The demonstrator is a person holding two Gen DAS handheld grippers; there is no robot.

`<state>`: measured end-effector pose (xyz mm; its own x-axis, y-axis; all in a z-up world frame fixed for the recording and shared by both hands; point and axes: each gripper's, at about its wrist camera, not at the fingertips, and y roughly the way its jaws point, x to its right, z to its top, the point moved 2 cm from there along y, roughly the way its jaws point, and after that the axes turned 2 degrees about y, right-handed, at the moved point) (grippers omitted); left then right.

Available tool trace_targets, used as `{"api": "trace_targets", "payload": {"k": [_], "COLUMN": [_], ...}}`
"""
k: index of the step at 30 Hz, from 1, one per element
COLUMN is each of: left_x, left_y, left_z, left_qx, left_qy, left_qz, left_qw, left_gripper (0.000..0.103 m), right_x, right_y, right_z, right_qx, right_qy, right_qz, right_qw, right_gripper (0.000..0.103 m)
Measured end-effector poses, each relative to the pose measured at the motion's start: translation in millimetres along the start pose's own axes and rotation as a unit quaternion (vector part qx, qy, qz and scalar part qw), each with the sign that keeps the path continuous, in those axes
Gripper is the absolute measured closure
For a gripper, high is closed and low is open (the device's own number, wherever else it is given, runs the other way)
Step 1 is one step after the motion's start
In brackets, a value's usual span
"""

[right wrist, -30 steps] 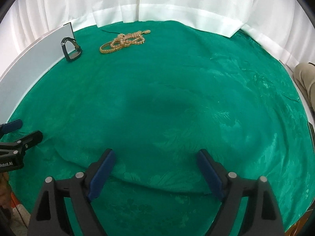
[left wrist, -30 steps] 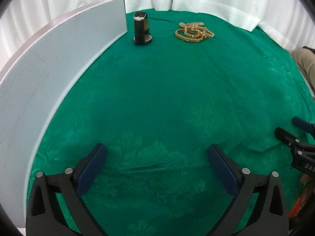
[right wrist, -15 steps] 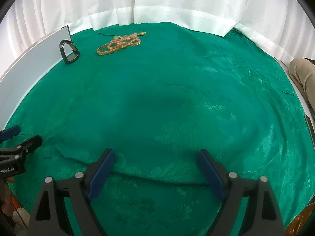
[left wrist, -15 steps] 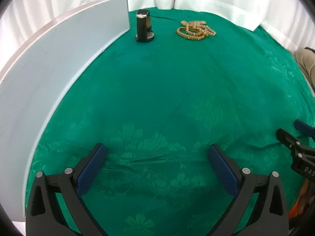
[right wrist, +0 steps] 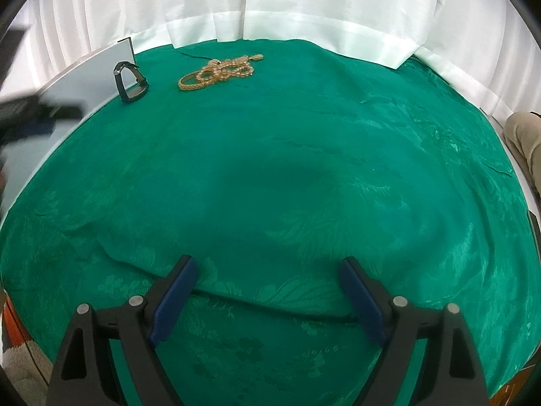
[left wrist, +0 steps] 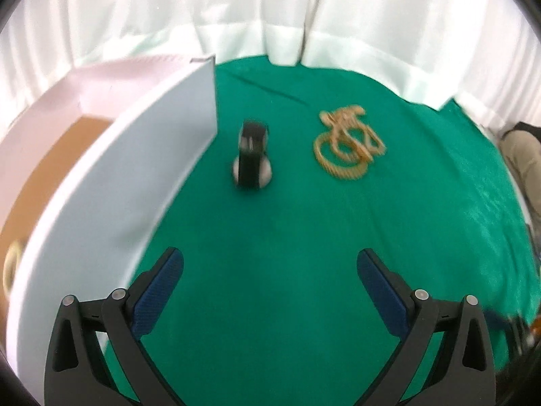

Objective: Organize jewelry
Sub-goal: 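Lower the left tool onto the black leather watch and grasp its strap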

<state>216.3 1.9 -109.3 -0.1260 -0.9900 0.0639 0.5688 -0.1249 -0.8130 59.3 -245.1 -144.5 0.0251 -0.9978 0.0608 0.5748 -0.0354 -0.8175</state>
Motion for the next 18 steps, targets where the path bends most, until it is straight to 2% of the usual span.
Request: {"api": "trace_targets", "payload": {"k": [3, 5, 8, 10, 11, 12, 18], "left_x": [-4.3, -3.9, 1.7, 3.6, 4.3, 3.2, -0.6], "left_y": [28.6, 41.5, 56.1, 60.8, 63.1, 66.2, 43.3], "left_z": [27.5, 37.7, 49.6, 52.0, 51.3, 50.0, 27.6], "left_qx": [0.02, 0.019, 0.019, 0.02, 0.014, 0.004, 0.0], "left_qy": [0.0, 0.004, 0.034, 0.048, 0.049, 0.046, 0.031], "left_qz": [0.022, 0.022, 0.047, 0.052, 0.045, 0.038, 0.019], "left_qw": [0.9996, 0.9996, 0.9981, 0.9973, 0.9977, 0.9982, 0.9993], "left_gripper": [0.002, 0.01, 0.021, 0.046, 0.076, 0.086, 0.087], "right_x": [-0.1, -0.8, -1.7, -1.9, -2.0, -2.3, -2.3], "right_y": [-0.8, -0.5, -0.2, -0.8, -1.1, -1.4, -1.6], "right_z": [-0.9, -1.0, -1.2, -1.6, -2.0, -2.6, -3.3], "right_qx": [0.003, 0.004, 0.003, 0.005, 0.007, 0.01, 0.015], "right_qy": [0.0, 0.001, 0.001, 0.001, 0.002, 0.001, -0.002], "right_qz": [0.0, -0.001, 0.0, 0.001, 0.001, 0.001, 0.004], "right_qw": [1.0, 1.0, 1.0, 1.0, 1.0, 1.0, 1.0], "right_gripper": [0.014, 0.014, 0.014, 0.014, 0.014, 0.014, 0.014]}}
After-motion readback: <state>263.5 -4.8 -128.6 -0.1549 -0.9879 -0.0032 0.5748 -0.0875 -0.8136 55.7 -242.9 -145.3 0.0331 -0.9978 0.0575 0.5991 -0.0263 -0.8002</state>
